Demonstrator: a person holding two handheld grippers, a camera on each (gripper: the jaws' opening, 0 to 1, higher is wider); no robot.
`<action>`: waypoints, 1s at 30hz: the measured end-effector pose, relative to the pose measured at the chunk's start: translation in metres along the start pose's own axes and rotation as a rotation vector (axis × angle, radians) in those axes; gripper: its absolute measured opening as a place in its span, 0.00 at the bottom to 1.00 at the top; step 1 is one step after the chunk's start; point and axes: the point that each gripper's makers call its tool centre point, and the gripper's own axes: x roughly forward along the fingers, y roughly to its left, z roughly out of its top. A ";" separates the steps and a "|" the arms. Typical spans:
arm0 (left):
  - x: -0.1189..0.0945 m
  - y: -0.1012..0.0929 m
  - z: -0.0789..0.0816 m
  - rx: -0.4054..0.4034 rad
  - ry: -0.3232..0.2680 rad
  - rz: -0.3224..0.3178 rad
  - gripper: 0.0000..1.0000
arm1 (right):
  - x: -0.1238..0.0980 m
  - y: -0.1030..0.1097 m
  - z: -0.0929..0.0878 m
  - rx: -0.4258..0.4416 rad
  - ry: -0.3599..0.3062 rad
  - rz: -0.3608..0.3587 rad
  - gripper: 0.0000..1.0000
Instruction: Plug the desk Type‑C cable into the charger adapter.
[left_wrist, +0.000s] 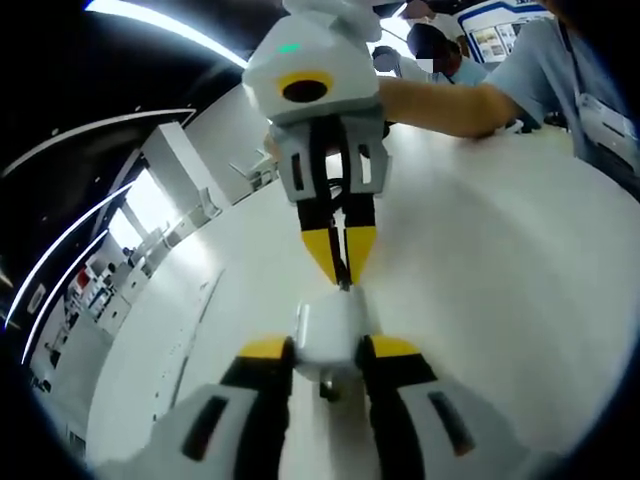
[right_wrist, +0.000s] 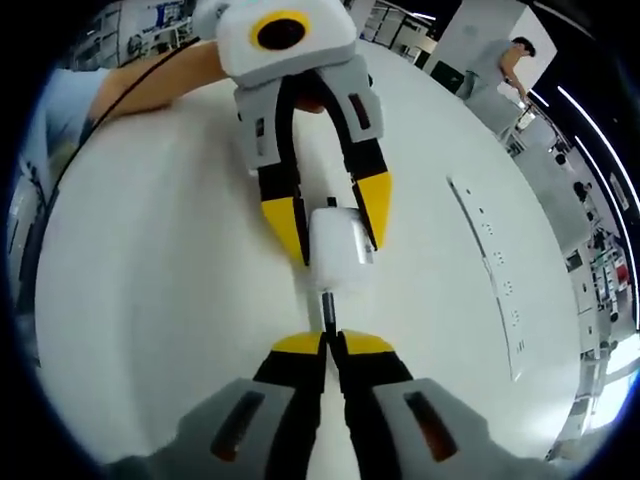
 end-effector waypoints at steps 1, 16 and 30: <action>0.000 0.000 0.000 -0.002 -0.002 0.001 0.30 | 0.000 0.000 0.000 -0.002 0.003 -0.001 0.07; 0.002 0.000 0.000 -0.028 -0.019 0.003 0.30 | 0.001 0.000 0.000 -0.001 0.023 -0.002 0.07; 0.001 0.001 -0.001 -0.034 -0.047 0.009 0.31 | 0.003 -0.002 0.000 0.000 -0.004 -0.001 0.07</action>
